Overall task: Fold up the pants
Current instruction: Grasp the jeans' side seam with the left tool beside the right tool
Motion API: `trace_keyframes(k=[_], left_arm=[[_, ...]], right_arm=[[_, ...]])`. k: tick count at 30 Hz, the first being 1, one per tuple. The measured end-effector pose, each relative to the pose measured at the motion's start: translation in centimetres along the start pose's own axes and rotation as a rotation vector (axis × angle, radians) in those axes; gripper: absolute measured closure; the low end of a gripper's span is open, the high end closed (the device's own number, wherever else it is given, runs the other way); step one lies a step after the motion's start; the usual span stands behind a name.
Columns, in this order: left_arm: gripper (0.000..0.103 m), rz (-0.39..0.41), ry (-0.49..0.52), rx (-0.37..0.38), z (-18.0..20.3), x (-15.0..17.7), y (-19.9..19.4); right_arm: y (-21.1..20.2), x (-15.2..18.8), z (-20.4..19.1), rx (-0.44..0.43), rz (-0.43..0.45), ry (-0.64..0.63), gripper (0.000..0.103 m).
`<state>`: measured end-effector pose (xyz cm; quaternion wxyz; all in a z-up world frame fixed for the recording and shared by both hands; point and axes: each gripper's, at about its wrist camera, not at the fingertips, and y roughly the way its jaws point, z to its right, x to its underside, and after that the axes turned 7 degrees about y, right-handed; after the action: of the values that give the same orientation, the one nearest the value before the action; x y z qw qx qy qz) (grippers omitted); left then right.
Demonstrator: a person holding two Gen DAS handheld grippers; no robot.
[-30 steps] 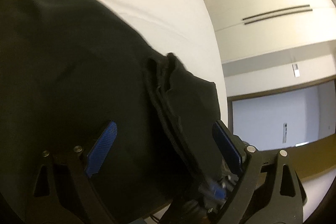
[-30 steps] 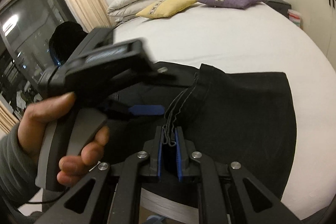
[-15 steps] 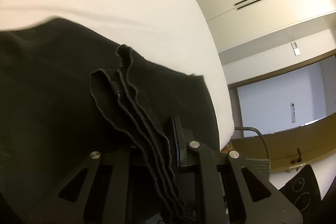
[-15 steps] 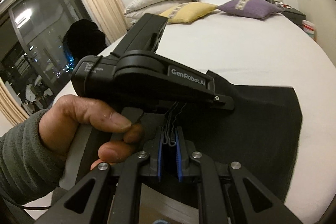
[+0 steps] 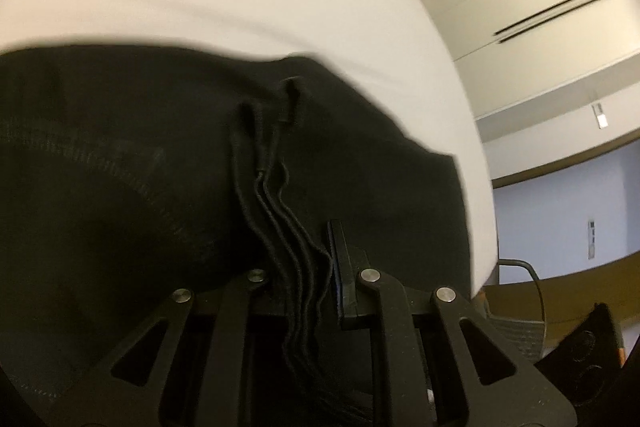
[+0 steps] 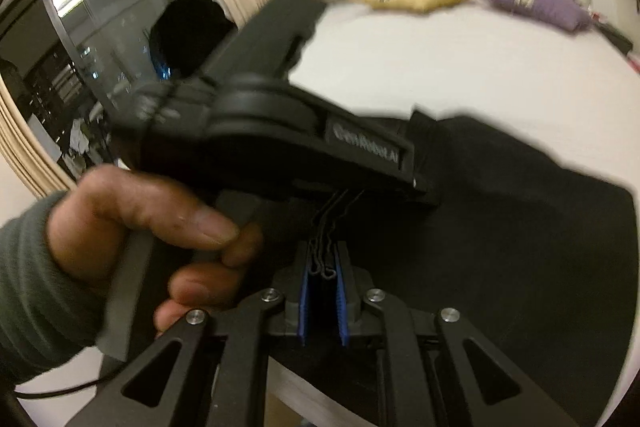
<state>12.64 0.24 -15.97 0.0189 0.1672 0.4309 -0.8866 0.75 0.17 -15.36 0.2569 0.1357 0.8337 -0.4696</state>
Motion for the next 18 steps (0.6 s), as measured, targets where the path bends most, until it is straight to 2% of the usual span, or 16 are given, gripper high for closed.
trace_keyframes(k=[2, 5, 6, 7, 9, 11, 13, 14, 15, 16, 17, 18], left_arm=[[0.091, 0.024, -0.031, 0.036, -1.0, 0.6, 0.5], [0.090, 0.042, -0.061, 0.068, -2.4, 1.2, 0.1], [0.090, 0.042, -0.063, 0.070, -2.5, 1.3, 0.0], [0.090, 0.042, -0.059, 0.063, -2.6, 1.4, -0.2], [0.090, 0.044, -0.036, 0.019, -2.5, 1.8, -1.2], [0.089, 0.042, -0.004, -0.029, -0.9, 1.6, -0.5], [0.089, 0.023, 0.040, -0.077, -0.9, 2.3, -1.9], [0.089, 0.019, 0.064, -0.123, -0.5, 2.6, -2.4], [0.089, 0.032, 0.101, -0.202, 0.2, 2.8, -3.1], [0.089, 0.050, 0.121, -0.238, 1.0, 2.6, -3.5], [0.089, 0.088, 0.158, -0.245, 2.3, 2.4, -4.3], [0.089, 0.117, 0.182, -0.220, 3.3, 2.1, -4.8]], right_arm=[[1.3, 0.8, 0.8, -0.018, -0.043, 0.024, 0.088], [1.3, 1.5, 1.3, -0.040, -0.044, 0.025, 0.084], [1.1, 1.4, 1.4, -0.053, -0.054, 0.028, 0.077], [0.8, 1.3, 1.5, -0.084, -0.073, 0.045, 0.064], [-0.3, 1.6, 2.1, -0.154, -0.110, 0.089, 0.046], [-2.8, 2.2, 2.8, -0.261, -0.108, 0.127, 0.045], [-6.0, 2.6, 4.2, -0.322, -0.069, 0.150, 0.045], [-7.7, 2.4, 5.4, -0.334, -0.026, 0.176, 0.045], [-9.2, 2.0, 7.0, -0.337, 0.019, 0.204, 0.045], [-10.7, 1.5, 8.8, -0.322, 0.069, 0.241, 0.045], [-11.9, 0.9, 11.0, -0.293, 0.115, 0.293, 0.045], [-12.7, 0.2, 13.3, -0.283, 0.149, 0.351, 0.045]])
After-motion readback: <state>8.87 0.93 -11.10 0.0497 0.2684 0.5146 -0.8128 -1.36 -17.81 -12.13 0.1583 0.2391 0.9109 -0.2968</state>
